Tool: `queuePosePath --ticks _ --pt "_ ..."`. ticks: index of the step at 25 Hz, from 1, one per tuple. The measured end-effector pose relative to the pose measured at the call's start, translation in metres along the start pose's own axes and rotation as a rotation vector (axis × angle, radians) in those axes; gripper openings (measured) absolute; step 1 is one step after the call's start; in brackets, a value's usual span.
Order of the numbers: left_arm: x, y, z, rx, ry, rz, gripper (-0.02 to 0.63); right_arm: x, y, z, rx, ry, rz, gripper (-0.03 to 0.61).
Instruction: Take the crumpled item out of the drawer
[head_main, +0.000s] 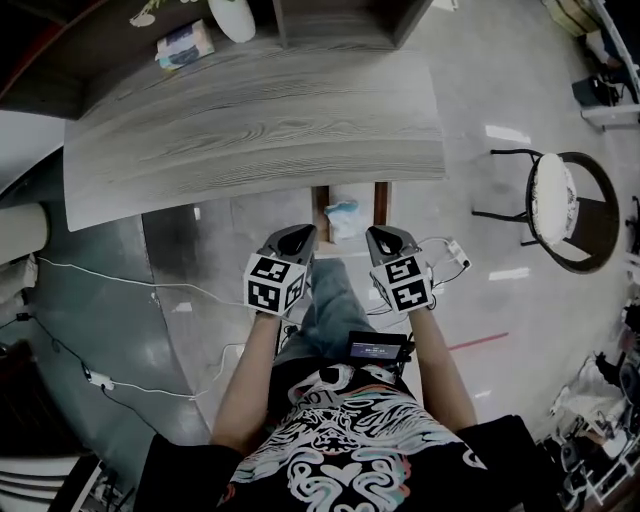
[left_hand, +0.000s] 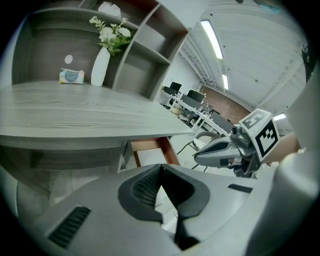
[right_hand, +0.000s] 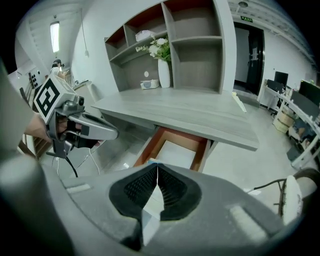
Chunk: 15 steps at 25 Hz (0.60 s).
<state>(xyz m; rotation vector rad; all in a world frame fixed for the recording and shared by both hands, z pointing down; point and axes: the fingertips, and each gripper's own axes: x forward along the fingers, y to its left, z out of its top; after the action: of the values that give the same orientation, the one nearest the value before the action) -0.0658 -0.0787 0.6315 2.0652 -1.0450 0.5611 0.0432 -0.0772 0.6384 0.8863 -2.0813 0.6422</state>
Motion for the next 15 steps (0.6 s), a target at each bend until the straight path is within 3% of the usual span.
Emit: queuePosePath --ticks 7,15 --pt "0.025 0.017 -0.029 -0.03 0.094 0.021 0.0 0.04 -0.002 -0.018 -0.04 0.113 0.072 0.014" --pt "0.044 0.025 -0.045 -0.039 0.155 0.015 0.0 0.069 0.003 -0.034 -0.066 0.16 0.123 0.018"
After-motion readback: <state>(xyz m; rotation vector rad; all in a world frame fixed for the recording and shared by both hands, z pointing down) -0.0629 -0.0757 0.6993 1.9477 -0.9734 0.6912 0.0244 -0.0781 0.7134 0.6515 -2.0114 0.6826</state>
